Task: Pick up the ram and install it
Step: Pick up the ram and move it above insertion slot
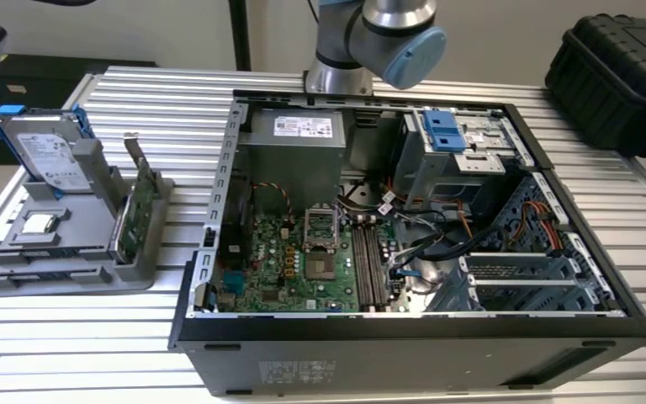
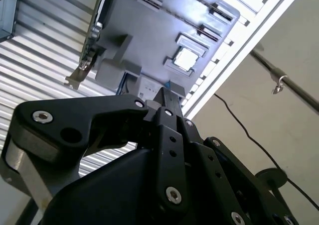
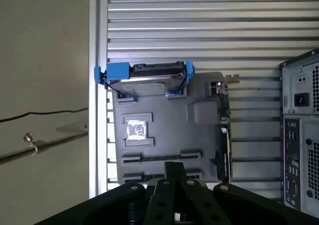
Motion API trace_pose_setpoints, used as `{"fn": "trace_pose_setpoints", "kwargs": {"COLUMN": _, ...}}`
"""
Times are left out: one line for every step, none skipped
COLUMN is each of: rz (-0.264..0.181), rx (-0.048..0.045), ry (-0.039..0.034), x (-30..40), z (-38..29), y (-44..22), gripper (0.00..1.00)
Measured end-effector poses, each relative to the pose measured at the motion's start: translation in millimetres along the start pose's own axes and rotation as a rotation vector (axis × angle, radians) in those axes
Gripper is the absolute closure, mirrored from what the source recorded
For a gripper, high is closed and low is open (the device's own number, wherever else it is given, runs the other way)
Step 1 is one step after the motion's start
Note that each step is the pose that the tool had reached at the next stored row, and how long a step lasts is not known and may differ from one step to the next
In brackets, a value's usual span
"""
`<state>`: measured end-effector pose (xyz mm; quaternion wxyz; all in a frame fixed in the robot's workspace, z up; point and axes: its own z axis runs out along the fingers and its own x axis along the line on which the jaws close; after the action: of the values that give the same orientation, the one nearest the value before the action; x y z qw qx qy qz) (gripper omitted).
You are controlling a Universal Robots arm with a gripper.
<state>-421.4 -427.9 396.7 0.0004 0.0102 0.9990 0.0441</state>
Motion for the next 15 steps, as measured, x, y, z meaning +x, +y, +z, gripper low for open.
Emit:
{"fn": "trace_pose_setpoints", "kwargs": {"rz": 0.000, "rx": -0.0001, "ry": 0.0000, "x": 0.0, "z": 0.0, "y": -0.4, "gripper": 1.00}}
{"fn": "trace_pose_setpoints", "kwargs": {"rz": -0.001, "rx": 0.0000, "ry": 0.0001, "x": 0.0, "z": -0.1, "y": -0.9, "gripper": 1.00}}
{"fn": "trace_pose_setpoints", "kwargs": {"rz": -0.001, "rx": -0.0001, "ry": 0.0001, "x": 0.0, "z": -0.2, "y": -1.3, "gripper": 1.00}}
{"fn": "trace_pose_setpoints", "kwargs": {"rz": -0.001, "rx": -0.0001, "ry": 0.0001, "x": 0.0, "z": -0.2, "y": -1.7, "gripper": 1.00}}
{"fn": "trace_pose_setpoints", "kwargs": {"rz": -0.001, "rx": -0.0002, "ry": 0.0001, "x": 0.0, "z": -0.2, "y": -2.1, "gripper": 1.00}}
{"fn": "trace_pose_setpoints", "kwargs": {"rz": -0.002, "rx": -0.0002, "ry": 0.0002, "x": 0.0, "z": -0.3, "y": -2.4, "gripper": 1.00}}
{"fn": "trace_pose_setpoints", "kwargs": {"rz": -0.002, "rx": -0.0002, "ry": 0.0003, "x": -0.1, "z": -0.3, "y": -2.8, "gripper": 1.00}}
{"fn": "trace_pose_setpoints", "kwargs": {"rz": -0.002, "rx": -0.0003, "ry": 0.0002, "x": -0.1, "z": -0.3, "y": -3.2, "gripper": 1.00}}
{"fn": "trace_pose_setpoints", "kwargs": {"rz": -0.003, "rx": -0.0003, "ry": 0.0003, "x": -0.1, "z": -0.3, "y": -3.5, "gripper": 1.00}}
{"fn": "trace_pose_setpoints", "kwargs": {"rz": -0.003, "rx": -0.0003, "ry": 0.0004, "x": -0.1, "z": -0.4, "y": -3.8, "gripper": 1.00}}
{"fn": "trace_pose_setpoints", "kwargs": {"rz": -0.003, "rx": -0.0003, "ry": 0.0004, "x": -0.1, "z": -0.4, "y": -4.1, "gripper": 1.00}}
{"fn": "trace_pose_setpoints", "kwargs": {"rz": -0.004, "rx": -0.0004, "ry": 0.0003, "x": -0.1, "z": -0.4, "y": -4.4, "gripper": 1.00}}
{"fn": "trace_pose_setpoints", "kwargs": {"rz": -0.004, "rx": -0.0003, "ry": 0.0004, "x": -0.1, "z": -0.4, "y": -4.7, "gripper": 1.00}}
{"fn": "trace_pose_setpoints", "kwargs": {"rz": -0.004, "rx": -0.0004, "ry": 0.0004, "x": -0.1, "z": -0.5, "y": -5.0, "gripper": 1.00}}
{"fn": "trace_pose_setpoints", "kwargs": {"rz": -0.004, "rx": -0.0004, "ry": 0.0005, "x": -0.1, "z": -0.5, "y": -5.3, "gripper": 1.00}}
